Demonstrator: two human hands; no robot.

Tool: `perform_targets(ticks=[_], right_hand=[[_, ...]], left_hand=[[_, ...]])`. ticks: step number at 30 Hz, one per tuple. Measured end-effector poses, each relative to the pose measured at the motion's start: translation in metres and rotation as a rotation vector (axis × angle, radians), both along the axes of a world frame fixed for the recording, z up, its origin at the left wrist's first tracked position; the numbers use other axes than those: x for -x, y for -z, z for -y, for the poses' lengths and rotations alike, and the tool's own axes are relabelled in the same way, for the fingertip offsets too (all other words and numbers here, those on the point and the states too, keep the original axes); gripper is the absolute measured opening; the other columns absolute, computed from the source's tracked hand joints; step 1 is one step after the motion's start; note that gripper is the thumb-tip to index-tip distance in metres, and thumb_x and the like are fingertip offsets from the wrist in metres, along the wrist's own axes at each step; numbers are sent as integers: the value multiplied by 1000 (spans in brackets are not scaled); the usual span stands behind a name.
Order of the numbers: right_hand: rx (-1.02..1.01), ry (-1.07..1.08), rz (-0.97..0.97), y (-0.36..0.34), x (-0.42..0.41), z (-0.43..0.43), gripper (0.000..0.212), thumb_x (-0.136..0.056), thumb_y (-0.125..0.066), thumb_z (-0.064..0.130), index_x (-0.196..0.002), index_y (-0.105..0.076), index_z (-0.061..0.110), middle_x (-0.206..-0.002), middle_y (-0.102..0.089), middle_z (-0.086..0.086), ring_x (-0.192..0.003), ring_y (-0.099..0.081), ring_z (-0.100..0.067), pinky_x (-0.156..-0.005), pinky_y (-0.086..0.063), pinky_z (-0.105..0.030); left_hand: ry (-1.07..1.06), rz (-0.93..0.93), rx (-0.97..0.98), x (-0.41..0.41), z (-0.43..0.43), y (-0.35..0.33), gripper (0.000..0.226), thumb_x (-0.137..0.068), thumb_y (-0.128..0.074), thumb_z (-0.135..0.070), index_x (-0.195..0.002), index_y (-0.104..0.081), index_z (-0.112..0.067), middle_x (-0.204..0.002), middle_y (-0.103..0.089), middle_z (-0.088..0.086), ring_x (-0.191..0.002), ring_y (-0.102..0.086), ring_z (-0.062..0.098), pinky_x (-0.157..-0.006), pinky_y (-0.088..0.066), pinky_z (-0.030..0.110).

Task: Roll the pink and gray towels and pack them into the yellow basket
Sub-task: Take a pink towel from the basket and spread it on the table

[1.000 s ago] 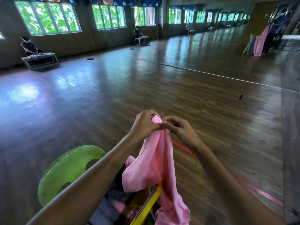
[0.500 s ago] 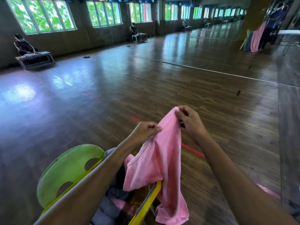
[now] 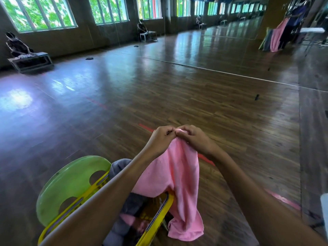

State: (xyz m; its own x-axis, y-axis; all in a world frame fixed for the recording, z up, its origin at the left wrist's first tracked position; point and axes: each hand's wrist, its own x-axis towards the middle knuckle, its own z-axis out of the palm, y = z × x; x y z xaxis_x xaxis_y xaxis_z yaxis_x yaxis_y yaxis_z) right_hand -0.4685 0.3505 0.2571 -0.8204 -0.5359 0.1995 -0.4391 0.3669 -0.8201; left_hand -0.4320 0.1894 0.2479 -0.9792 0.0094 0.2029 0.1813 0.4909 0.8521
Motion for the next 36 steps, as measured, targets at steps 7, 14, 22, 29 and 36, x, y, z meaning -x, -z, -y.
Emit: perform_targets(ticks=[7,14,22,29,36], right_hand=[[-26,188,10,12,-1,-7,9,-91,-61,22,-86,-68,20,-75,-65,11,-67,-57,-6,-67,-46,-29],[181,425,6,3,16,-26,20,-99,-44,19,-82,-53,26,-68,-51,12,-55,-46,-6,-58,-36,-27],[-40,63,23,0,-3,-7,14,-90,-65,39,-92,-68,25,-93,-69,10,-85,-63,-3,-77,-50,-26],[-50,35,48,9,0,-9,13,-89,-67,30,-92,-68,18,-94,-69,5,-88,-64,-13,-80,-51,-35],[-20,362,-65,9,19,-21,5,-91,-62,20,-90,-67,19,-92,-65,6,-90,-58,-13,-77,-39,-26]], left_hand=[[-51,50,-9,-4,-1,3,20,-90,-63,-26,-79,-71,-11,-73,-68,-12,-71,-55,-4,-70,-46,25],[15,105,-20,-14,17,25,30,-95,-56,-25,-66,-50,-21,-58,-42,-18,-61,-36,2,-65,-33,29],[-12,18,-61,-12,11,14,30,-97,-55,-20,-68,-58,-29,-65,-55,-19,-68,-49,1,-68,-40,25],[21,50,-99,-14,6,12,31,-96,-54,-23,-71,-65,-37,-99,-72,-9,-102,-64,7,-91,-49,30],[48,118,-37,-17,15,29,31,-97,-54,-26,-70,-51,-10,-59,-39,-16,-61,-35,5,-62,-31,31]])
